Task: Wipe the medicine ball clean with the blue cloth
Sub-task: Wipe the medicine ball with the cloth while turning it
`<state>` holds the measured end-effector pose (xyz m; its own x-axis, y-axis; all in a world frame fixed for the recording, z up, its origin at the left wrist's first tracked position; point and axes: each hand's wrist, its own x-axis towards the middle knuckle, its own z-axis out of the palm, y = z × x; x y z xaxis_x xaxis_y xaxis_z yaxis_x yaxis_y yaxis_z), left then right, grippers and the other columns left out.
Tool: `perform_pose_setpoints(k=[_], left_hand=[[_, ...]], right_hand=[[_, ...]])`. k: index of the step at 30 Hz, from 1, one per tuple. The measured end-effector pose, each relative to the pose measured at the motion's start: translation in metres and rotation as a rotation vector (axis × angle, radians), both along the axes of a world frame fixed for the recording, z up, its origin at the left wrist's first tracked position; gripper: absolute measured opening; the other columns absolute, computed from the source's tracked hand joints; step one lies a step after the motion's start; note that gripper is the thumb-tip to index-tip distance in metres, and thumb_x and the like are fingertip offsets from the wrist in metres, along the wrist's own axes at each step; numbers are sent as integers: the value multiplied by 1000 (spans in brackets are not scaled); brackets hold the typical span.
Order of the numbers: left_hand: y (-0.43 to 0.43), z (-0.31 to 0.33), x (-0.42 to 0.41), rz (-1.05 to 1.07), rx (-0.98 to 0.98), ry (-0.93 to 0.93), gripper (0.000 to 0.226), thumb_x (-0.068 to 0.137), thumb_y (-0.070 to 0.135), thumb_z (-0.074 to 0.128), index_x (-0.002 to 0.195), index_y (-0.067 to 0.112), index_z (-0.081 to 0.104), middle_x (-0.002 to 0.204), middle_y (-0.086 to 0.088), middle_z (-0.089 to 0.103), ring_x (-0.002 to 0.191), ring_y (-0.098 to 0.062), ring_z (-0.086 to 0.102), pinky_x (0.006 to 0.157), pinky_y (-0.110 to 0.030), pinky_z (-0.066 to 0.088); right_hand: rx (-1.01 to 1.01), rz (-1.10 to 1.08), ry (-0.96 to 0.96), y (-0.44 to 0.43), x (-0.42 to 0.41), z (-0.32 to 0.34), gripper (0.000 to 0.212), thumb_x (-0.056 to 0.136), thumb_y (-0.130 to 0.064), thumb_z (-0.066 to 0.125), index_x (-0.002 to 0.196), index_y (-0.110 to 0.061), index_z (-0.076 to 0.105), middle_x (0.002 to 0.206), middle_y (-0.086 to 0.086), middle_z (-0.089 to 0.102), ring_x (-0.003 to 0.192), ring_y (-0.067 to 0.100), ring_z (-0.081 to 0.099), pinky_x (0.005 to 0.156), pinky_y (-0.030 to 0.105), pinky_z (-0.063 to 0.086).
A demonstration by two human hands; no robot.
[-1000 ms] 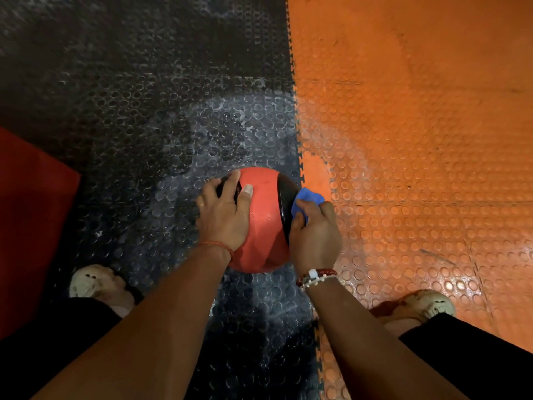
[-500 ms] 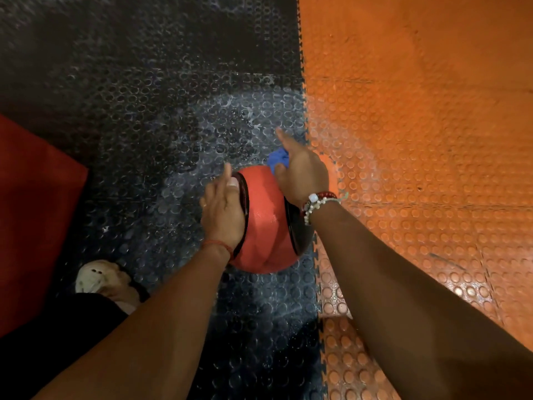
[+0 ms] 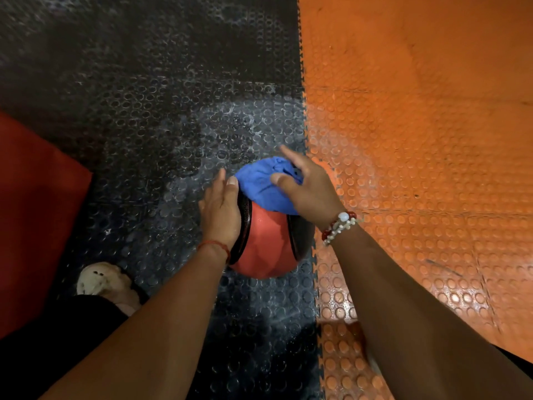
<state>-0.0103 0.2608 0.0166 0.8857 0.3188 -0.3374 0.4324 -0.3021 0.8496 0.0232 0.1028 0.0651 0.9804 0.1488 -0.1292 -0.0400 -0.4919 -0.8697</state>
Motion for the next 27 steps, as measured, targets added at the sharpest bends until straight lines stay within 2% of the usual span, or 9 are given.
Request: perform_pose_setpoints(k=[2,6,9,11,13,16,19,23,27], left_hand=[[-2,9,2,-56,157,-67,50,101,45,35,150,35,30,153,3,33,144,-21,19,118,-38,10],[-10,26,23,-421,375,-362,55,93,52,42,146,39,36,141,4,43,133,-19,33,115,-39,24],[-22,28,43,-731,541,-215,72,79,72,45,145,45,34,134,0,45,126,-27,40,107,-48,34],[-26,22,47,-794,722,-102,79,73,77,54,142,42,40,136,-2,40,126,-31,38,105,-52,35],[-26,17,45,-752,794,-137,72,74,71,60,133,30,51,133,-2,41,123,-30,39,101,-51,38],[-21,15,46,-611,770,-230,51,83,56,60,118,19,60,126,-4,48,116,-29,47,93,-48,44],[6,11,52,-407,714,-136,43,88,48,58,111,12,65,120,-12,53,105,-33,56,87,-43,48],[59,-9,34,-197,640,181,41,92,46,53,119,17,64,123,-18,61,109,-38,59,90,-40,45],[46,-22,2,-91,412,-5,33,95,36,52,125,26,60,123,-13,60,112,-34,56,91,-34,41]], right_hand=[[241,-141,90,-7,-6,3,47,92,-13,53,138,-17,44,133,0,52,113,-2,50,95,18,41],[484,-497,171,-24,-25,-12,43,93,-9,46,136,-15,47,125,-6,53,113,7,52,92,16,44],[509,-627,252,-17,-53,-31,57,86,-9,53,141,-14,38,134,-6,47,118,10,49,102,31,42],[444,-596,249,-5,-74,-44,67,80,-18,59,142,-17,34,128,-14,49,114,7,52,102,36,43],[280,-502,237,5,-90,-56,73,74,-40,64,139,-25,34,132,-8,47,121,10,48,102,40,42],[29,-356,258,10,-96,-66,100,65,-70,56,147,-30,13,152,2,20,141,16,19,112,47,28],[4,-320,278,7,-88,-63,107,62,-73,52,148,-27,8,153,3,15,142,17,17,113,47,25],[12,-324,303,-2,-79,-58,108,58,-73,54,148,-26,16,148,5,24,137,21,28,111,46,30],[82,-278,329,-9,-73,-55,97,64,-61,64,146,-40,17,141,-1,28,128,20,37,109,42,35]])
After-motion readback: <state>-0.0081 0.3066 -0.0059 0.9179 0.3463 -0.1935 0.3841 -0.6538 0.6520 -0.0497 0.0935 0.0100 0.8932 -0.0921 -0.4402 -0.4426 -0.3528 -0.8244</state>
